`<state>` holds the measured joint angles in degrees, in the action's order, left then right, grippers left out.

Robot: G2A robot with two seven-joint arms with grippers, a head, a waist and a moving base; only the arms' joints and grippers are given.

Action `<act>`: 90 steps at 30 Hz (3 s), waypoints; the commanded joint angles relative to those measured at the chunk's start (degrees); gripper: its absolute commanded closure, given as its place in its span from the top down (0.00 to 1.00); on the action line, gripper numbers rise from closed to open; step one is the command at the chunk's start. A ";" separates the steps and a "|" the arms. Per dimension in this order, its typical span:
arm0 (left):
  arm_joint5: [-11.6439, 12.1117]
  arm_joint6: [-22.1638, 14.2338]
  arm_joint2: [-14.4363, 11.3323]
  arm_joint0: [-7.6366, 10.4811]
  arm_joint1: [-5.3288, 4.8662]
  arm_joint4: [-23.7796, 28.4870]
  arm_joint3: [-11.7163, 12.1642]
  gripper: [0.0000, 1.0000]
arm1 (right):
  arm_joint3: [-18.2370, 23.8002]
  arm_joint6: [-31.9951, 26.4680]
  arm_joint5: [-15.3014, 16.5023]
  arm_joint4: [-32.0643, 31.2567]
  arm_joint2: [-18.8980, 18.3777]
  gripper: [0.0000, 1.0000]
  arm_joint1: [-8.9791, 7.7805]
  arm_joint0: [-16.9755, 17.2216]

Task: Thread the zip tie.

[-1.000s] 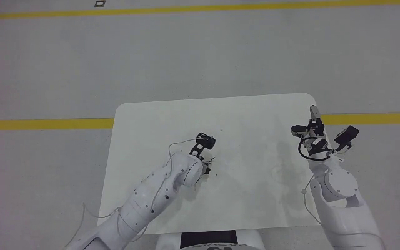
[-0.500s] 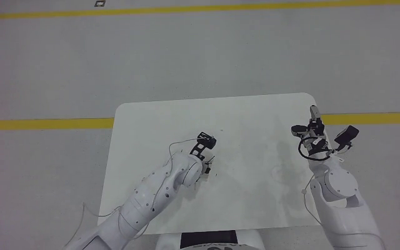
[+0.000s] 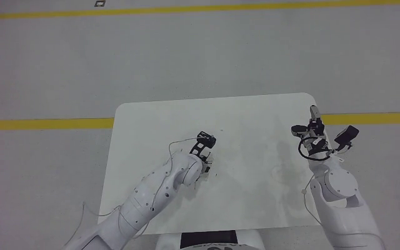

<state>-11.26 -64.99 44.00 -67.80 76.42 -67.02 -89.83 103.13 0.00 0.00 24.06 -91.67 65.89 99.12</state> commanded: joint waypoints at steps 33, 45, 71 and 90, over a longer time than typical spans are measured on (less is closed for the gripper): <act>13.32 1.63 15.82 -10.20 -5.00 9.97 -14.96 0.00 | 0.00 0.00 0.00 0.00 0.00 1.00 0.00 0.00; 30.74 -1.14 28.36 -13.60 -8.95 30.36 -14.71 0.00 | 0.00 0.00 0.00 0.00 0.00 1.00 0.00 0.00; 30.74 3.91 23.70 -10.11 -18.22 43.94 -15.88 0.00 | 0.00 0.00 0.00 0.00 0.00 1.00 0.00 0.00; 30.56 9.55 31.46 -16.55 -20.35 38.73 -22.94 0.00 | 0.00 0.00 0.00 0.00 0.00 1.00 0.00 0.00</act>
<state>18.61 -55.63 74.63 -83.64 56.26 -28.69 -112.54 103.13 0.00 0.00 24.06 -91.67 65.89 99.12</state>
